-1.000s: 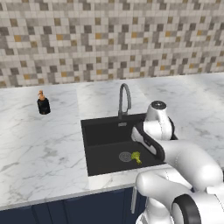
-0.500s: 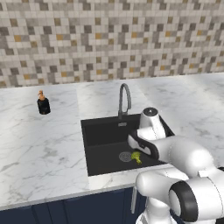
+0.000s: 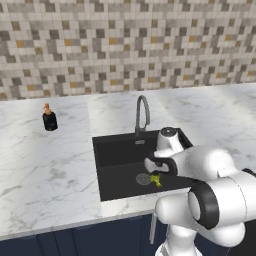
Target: Turn on the sink faucet. Then move the broccoli from the counter to the sink. Turn off the sink. Move the vegetable from the sink to the pot next to the stove. Finally move the pot to the front left burner.
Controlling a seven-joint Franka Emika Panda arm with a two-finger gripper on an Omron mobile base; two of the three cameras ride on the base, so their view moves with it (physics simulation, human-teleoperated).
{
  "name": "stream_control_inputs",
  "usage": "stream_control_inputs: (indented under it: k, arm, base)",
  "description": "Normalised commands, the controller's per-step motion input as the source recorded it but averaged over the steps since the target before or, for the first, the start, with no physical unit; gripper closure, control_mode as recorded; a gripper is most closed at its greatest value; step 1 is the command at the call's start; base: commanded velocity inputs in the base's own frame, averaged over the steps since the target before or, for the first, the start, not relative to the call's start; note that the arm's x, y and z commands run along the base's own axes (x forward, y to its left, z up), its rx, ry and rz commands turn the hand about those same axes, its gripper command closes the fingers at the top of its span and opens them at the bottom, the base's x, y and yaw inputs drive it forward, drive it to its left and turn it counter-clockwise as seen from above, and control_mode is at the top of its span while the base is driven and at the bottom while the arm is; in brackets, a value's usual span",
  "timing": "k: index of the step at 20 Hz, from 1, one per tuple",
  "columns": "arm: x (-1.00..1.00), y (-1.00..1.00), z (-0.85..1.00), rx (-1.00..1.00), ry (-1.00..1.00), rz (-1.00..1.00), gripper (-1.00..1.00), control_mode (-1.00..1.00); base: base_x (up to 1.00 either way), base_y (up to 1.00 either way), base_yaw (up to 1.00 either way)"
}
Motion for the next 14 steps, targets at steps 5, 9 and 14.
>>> stream_control_inputs:
  k: [5, 9, 14]
  arm:
    - [0.14, 0.00, -0.34, 0.00, 0.01, -0.01, -1.00, -1.00]
    - [0.09, 0.00, -0.35, 0.00, 0.00, -0.03, -1.00, -1.00]
    - [0.14, 0.00, -0.38, 0.00, 0.00, -0.01, -1.00, -1.00]
  base:
    - [0.00, 0.00, 0.00]
    - [0.00, 0.00, 0.00]
    - [0.00, 0.00, 0.00]
